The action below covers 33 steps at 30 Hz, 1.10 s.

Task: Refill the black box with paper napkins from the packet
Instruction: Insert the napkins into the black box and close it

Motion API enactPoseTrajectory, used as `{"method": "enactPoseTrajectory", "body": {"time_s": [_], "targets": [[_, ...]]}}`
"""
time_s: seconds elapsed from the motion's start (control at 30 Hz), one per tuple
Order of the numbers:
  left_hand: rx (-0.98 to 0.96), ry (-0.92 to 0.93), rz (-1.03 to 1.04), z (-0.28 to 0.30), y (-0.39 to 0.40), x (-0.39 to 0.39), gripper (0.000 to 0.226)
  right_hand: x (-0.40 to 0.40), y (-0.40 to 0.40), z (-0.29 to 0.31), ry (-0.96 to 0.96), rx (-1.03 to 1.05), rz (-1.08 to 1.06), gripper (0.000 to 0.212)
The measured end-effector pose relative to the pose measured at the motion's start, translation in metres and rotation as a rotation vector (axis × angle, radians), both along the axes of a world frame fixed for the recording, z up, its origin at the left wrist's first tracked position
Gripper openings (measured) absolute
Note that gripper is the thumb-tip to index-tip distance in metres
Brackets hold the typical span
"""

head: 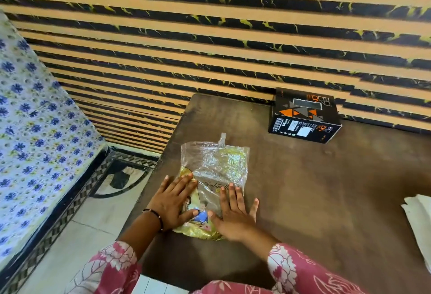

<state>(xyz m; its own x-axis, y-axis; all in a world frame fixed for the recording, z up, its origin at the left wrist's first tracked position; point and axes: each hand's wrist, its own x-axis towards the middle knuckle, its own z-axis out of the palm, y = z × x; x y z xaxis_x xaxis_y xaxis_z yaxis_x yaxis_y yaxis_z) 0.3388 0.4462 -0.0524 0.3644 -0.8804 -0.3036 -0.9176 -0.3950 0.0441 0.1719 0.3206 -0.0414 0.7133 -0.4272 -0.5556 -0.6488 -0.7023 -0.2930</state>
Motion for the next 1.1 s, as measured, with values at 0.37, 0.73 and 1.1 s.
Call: {"method": "enactPoseTrajectory", "body": {"time_s": [0.37, 0.73, 1.1], "targets": [[-0.370, -0.125, 0.126, 0.015, -0.025, -0.021, 0.069, -0.034, -0.025, 0.008, -0.575, 0.025, -0.086, 0.083], [-0.619, 0.412, 0.169, 0.051, -0.124, -0.065, 0.072, -0.118, -0.104, 0.033, -0.725, 0.342, -0.735, 0.050], [-0.543, 0.608, 0.403, 0.067, -0.279, -0.078, 0.068, -0.124, -0.242, 0.060, -0.924, 0.505, -1.043, 0.056]]}}
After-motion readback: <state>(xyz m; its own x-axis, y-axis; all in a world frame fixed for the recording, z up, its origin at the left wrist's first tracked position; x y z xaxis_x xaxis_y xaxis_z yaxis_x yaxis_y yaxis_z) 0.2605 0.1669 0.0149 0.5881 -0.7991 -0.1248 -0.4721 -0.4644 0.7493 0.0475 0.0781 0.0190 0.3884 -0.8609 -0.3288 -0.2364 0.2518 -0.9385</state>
